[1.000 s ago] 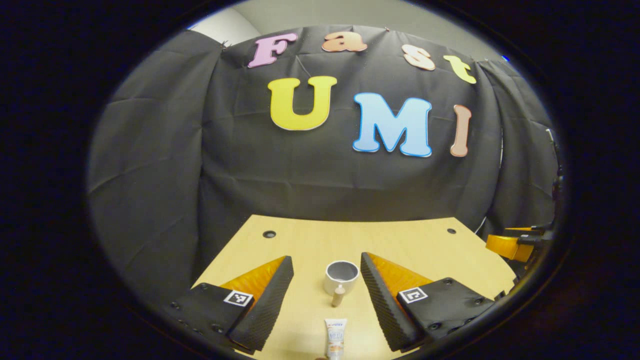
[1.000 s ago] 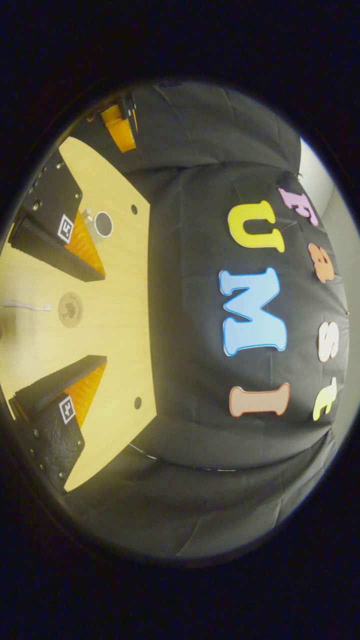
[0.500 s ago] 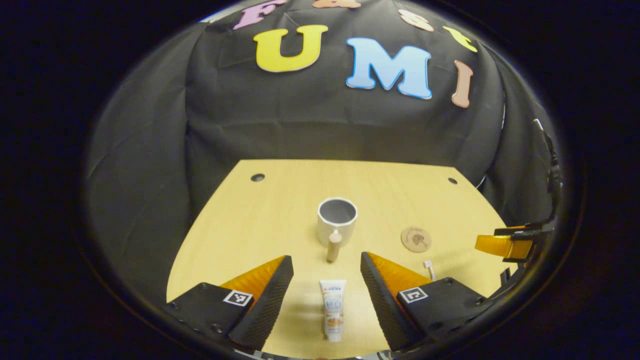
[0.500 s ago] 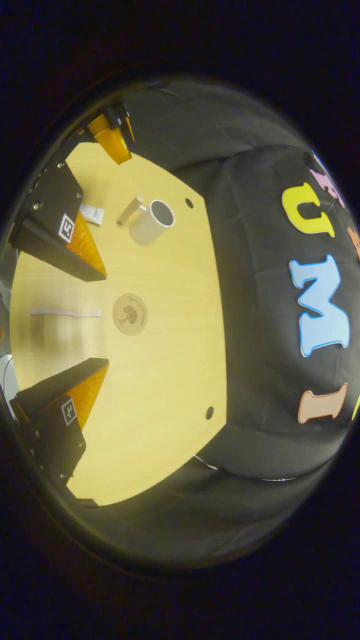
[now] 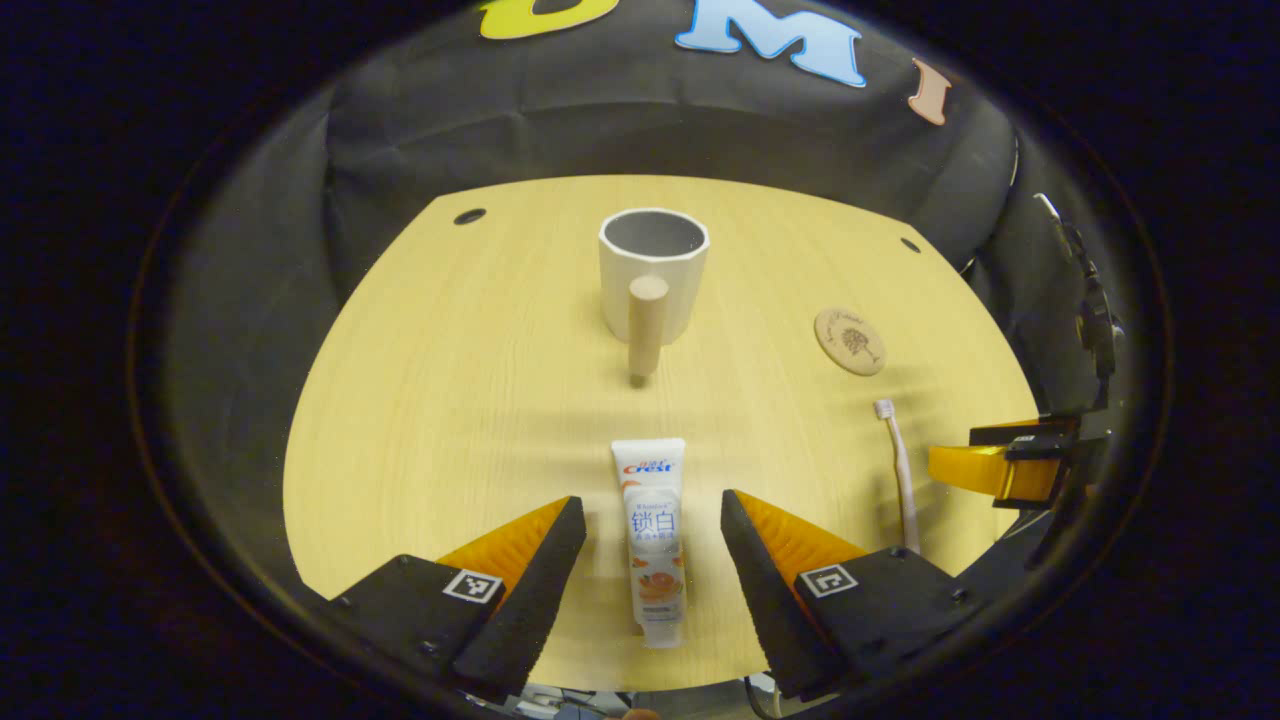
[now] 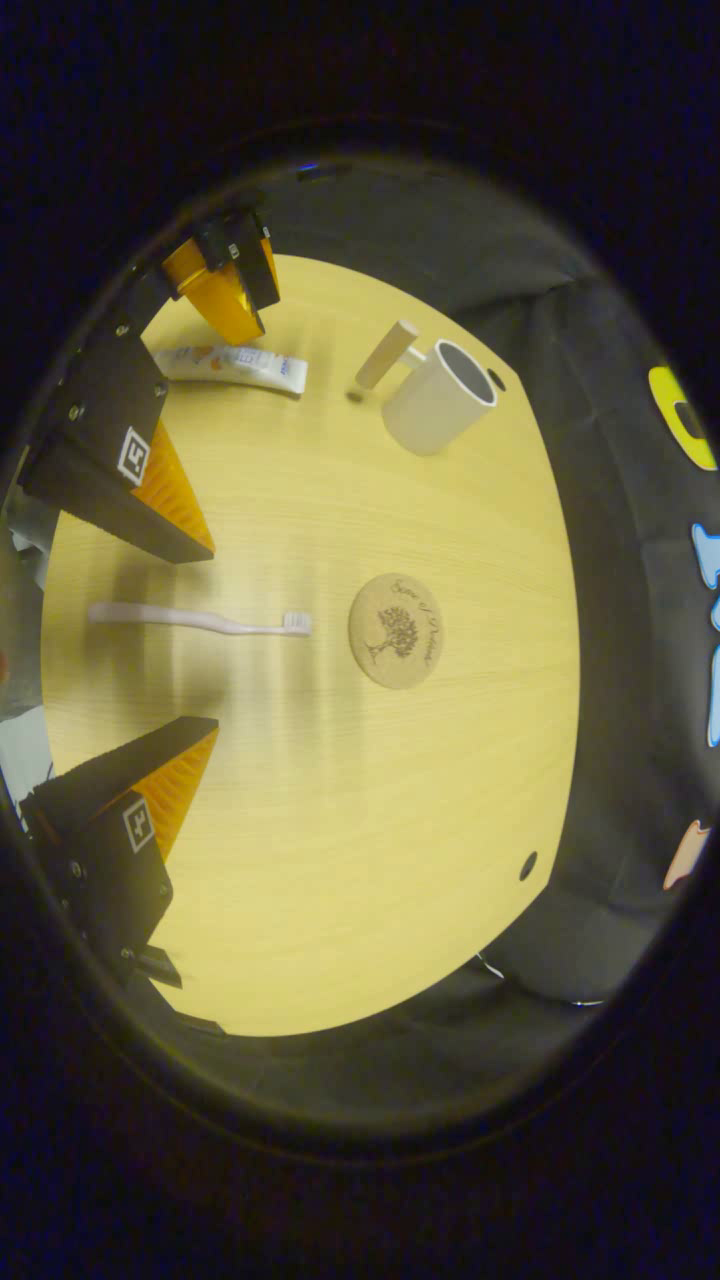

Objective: Put the toothbrush and toothpaste on the desktop into the cup, then pick up the cup and place it on the coaster on the desktop.

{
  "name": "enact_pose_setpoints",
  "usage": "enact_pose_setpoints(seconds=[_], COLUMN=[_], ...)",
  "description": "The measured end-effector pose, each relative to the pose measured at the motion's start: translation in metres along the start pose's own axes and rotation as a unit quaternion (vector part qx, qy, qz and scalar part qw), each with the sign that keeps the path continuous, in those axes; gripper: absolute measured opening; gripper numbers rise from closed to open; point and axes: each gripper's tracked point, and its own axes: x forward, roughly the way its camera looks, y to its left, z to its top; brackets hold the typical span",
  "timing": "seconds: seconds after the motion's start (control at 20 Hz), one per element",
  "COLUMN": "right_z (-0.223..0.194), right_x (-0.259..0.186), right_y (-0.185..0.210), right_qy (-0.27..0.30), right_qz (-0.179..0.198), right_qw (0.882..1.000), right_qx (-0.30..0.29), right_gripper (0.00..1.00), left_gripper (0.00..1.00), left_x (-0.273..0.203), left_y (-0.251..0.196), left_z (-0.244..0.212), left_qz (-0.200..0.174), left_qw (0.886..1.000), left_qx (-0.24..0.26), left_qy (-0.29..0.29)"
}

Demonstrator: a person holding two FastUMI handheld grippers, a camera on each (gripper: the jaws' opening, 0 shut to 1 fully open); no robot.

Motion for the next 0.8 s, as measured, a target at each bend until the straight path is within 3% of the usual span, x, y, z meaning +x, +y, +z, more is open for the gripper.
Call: enact_pose_setpoints(seconds=[0.15,0.2,0.55,0.75,0.8], right_z=[-0.01,-0.012,-0.022,-0.022,-0.022], right_x=[0.018,0.022,0.036,0.037,0.037], right_y=[0.001,0.0,-0.002,-0.002,-0.003], right_qy=[0.032,0.042,0.08,0.089,0.096], right_qz=[-0.005,-0.008,-0.02,-0.021,-0.021], right_qw=[0.999,0.999,0.996,0.996,0.995], right_qx=[-0.007,-0.012,-0.027,-0.025,-0.024], right_gripper=[0.96,0.96,0.97,0.96,0.97], left_gripper=[0.93,1.0,1.0,1.0,0.93], left_x=[0.012,0.015,0.035,0.039,0.04], left_y=[0.006,0.008,0.014,0.018,0.018], left_z=[-0.014,-0.017,-0.039,-0.046,-0.048], left_qz=[0.008,0.01,0.013,0.032,0.038], left_qw=[0.999,0.999,0.995,0.993,0.992], left_qx=[-0.003,-0.006,-0.035,-0.035,-0.018], left_qy=[0.032,0.041,0.093,0.111,0.12])
